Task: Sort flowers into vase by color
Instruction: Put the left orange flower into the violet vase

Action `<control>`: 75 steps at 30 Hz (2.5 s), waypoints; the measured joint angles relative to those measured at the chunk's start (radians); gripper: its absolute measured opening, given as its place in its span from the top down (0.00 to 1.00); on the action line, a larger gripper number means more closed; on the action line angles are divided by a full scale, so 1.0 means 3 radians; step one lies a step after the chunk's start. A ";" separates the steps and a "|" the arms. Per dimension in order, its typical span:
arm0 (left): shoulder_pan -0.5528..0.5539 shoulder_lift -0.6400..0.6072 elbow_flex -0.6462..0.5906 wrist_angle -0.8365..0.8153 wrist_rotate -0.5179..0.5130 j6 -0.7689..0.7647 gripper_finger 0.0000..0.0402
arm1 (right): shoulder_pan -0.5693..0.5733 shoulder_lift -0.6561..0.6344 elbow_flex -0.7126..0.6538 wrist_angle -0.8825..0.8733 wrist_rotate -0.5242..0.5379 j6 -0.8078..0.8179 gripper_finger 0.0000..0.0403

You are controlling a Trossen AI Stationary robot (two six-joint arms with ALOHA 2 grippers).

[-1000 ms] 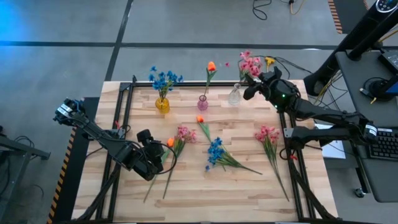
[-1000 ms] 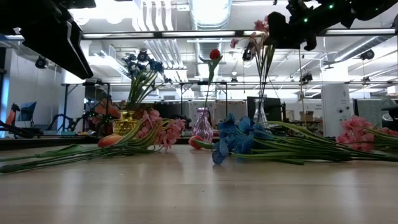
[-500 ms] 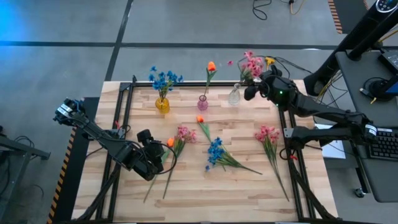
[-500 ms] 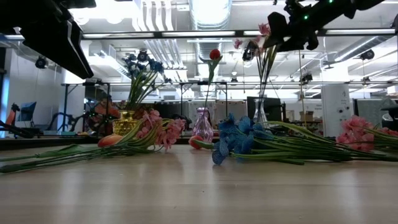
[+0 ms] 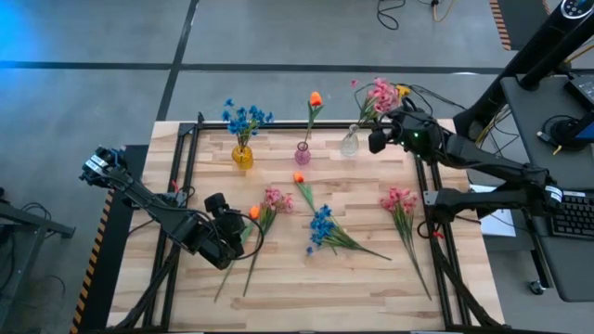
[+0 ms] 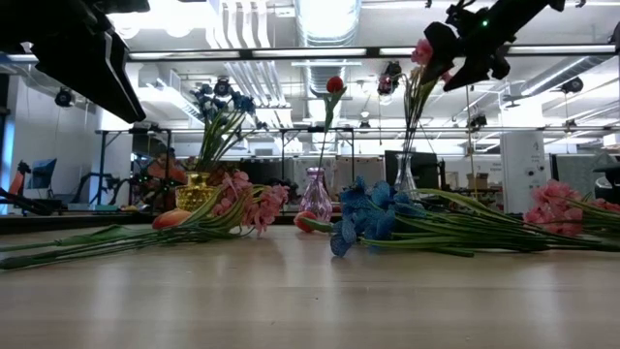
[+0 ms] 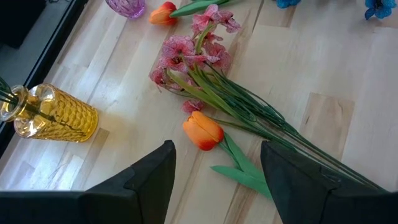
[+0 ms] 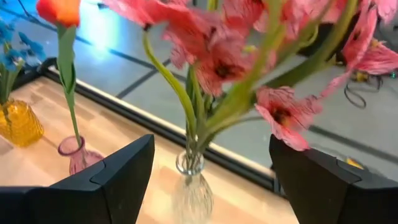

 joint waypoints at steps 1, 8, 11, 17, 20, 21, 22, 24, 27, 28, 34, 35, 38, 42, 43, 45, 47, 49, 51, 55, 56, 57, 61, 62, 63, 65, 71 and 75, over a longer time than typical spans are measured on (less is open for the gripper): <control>0.0001 0.0000 0.0000 0.0001 0.0000 0.0000 0.46 | -0.0001 0.0001 0.0040 -0.0109 0.0000 0.0058 0.23; 0.0001 0.0000 0.0000 0.0008 0.0000 0.0000 0.46 | -0.0001 0.0000 0.0304 -0.0865 -0.0003 0.0398 0.23; 0.0001 0.0000 0.0000 0.0042 0.0000 0.0000 0.46 | 0.0000 0.0000 0.0403 -0.1202 -0.0037 0.0616 0.23; 0.0001 0.0000 0.0005 0.0222 0.0014 -0.0002 0.46 | 0.0008 0.0005 0.0428 -0.1629 -0.0599 0.1053 0.23; 0.0001 0.0000 0.0039 0.0286 0.0058 -0.0063 0.46 | 0.0074 0.0047 0.0384 -0.1770 -0.0907 0.1163 0.24; 0.0001 0.0000 0.0052 0.0292 0.0112 -0.0092 0.46 | 0.0111 0.0064 0.0373 -0.1816 -0.0967 0.1200 0.24; 0.0001 0.0000 0.0068 0.0292 0.0158 -0.0138 0.46 | 0.0159 0.0076 0.0368 -0.1871 -0.0989 0.1231 0.25; 0.0001 0.0000 0.0088 0.0297 0.0275 -0.0266 0.46 | 0.0269 0.0106 0.0366 -0.2007 -0.0990 0.1314 0.26; 0.0001 0.0000 0.0092 0.0309 0.0463 -0.0529 0.46 | 0.0452 0.0130 0.0363 -0.2166 -0.0988 0.1429 0.27; 0.0001 0.0000 0.0092 0.0308 0.0544 -0.0615 0.46 | 0.0518 0.0134 0.0363 -0.2205 -0.0990 0.1478 0.28; -0.0002 0.0000 0.0092 0.0307 0.1043 -0.0927 0.46 | 0.0938 0.0139 0.0343 -0.2264 -0.0988 0.1661 0.30; -0.0003 0.0000 0.0092 0.0308 0.1098 -0.0969 0.46 | 0.1010 0.0138 0.0337 -0.2266 -0.0989 0.1693 0.31; -0.0006 0.0000 0.0091 0.0306 0.1222 -0.1072 0.46 | 0.1227 0.0141 0.0313 -0.2250 -0.0977 0.1785 0.31; -0.0010 0.0000 0.0082 0.0309 0.1230 -0.1216 0.46 | 0.1468 0.0145 0.0223 -0.2231 -0.0945 0.1910 0.31; -0.0010 0.0005 0.0072 0.0308 0.1229 -0.1278 0.46 | 0.1519 0.0145 0.0193 -0.2215 -0.0933 0.1941 0.31; -0.0010 0.0041 0.0058 0.0302 0.1228 -0.1397 0.46 | 0.1615 0.0146 0.0141 -0.2189 -0.0907 0.2007 0.32; -0.0010 0.0118 0.0043 0.0300 0.1228 -0.1490 0.46 | 0.1696 0.0146 0.0103 -0.2129 -0.0871 0.2051 0.32; -0.0001 0.0231 0.0041 0.0299 0.1227 -0.1549 0.46 | 0.1751 0.0146 0.0069 -0.2041 -0.0870 0.2060 0.32; 0.0007 0.0352 0.0039 0.0297 0.1225 -0.1598 0.46 | 0.1790 0.0146 0.0055 -0.1975 -0.0870 0.2060 0.32; 0.0035 0.0613 0.0038 0.0295 0.1221 -0.1705 0.46 | 0.1820 0.0146 0.0054 -0.1851 -0.0866 0.2022 0.31; 0.0044 0.0681 0.0038 0.0296 0.1223 -0.1709 0.46 | 0.1820 0.0146 0.0054 -0.1828 -0.0866 0.2008 0.31; 0.0057 0.0740 0.0037 0.0295 0.1231 -0.1710 0.46 | 0.1820 0.0146 0.0054 -0.1815 -0.0863 0.1994 0.31; 0.0104 0.0943 0.0037 0.0295 0.1364 -0.1710 0.46 | 0.1820 0.0146 0.0054 -0.1760 -0.0862 0.1975 0.31; 0.0115 0.0980 0.0037 0.0296 0.1394 -0.1710 0.46 | 0.1820 0.0146 0.0054 -0.1743 -0.0862 0.1971 0.31; 0.0121 0.1011 0.0037 0.0295 0.1423 -0.1710 0.46 | 0.1820 0.0146 0.0054 -0.1721 -0.0862 0.1970 0.31; 0.0129 0.1063 0.0037 0.0298 0.1440 -0.1709 0.46 | 0.1820 0.0146 0.0054 -0.1713 -0.0862 0.1969 0.31; 0.0130 0.1176 0.0037 0.0370 0.1504 -0.1709 0.46 | 0.1820 0.0146 0.0049 -0.1697 -0.0862 0.1969 0.32; 0.0133 0.1264 0.0037 0.0476 0.1550 -0.1700 0.50 | 0.1820 0.0146 0.0041 -0.1694 -0.0847 0.1969 0.32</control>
